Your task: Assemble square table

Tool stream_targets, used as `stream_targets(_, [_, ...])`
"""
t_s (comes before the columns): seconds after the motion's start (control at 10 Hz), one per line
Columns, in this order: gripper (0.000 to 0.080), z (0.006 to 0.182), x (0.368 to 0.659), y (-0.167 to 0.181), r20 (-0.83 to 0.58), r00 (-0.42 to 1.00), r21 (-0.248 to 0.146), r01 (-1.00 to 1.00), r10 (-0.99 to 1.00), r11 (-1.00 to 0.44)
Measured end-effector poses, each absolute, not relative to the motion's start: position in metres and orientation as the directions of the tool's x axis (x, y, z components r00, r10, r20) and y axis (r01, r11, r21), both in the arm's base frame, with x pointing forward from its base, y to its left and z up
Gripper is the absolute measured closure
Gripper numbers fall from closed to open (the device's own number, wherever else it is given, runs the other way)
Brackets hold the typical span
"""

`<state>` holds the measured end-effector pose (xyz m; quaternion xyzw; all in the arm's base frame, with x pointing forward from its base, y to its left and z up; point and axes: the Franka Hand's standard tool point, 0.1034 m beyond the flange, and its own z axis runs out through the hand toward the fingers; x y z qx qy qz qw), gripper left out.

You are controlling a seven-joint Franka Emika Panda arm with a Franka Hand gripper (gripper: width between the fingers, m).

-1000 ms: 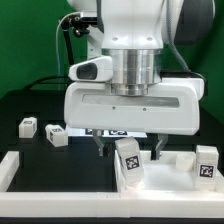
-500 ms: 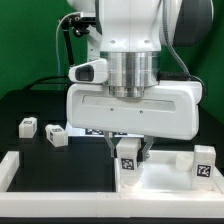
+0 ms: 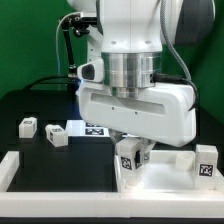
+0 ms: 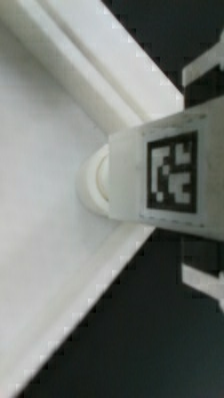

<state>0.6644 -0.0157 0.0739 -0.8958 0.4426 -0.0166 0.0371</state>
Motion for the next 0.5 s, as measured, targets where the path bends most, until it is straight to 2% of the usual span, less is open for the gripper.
stream_targets(0.1, [0.0515,0.074,0.664,-0.013,-0.031,0.473,-0.082,-0.879,-0.881,-0.469])
stream_targets(0.2, [0.0515,0.073,0.665,-0.011,-0.068,0.327,-0.107,-0.942,-0.943,-0.319])
stream_targets(0.5, [0.0514,0.069,0.667,0.0,-0.135,-0.012,-0.108,-0.994,-0.991,0.027])
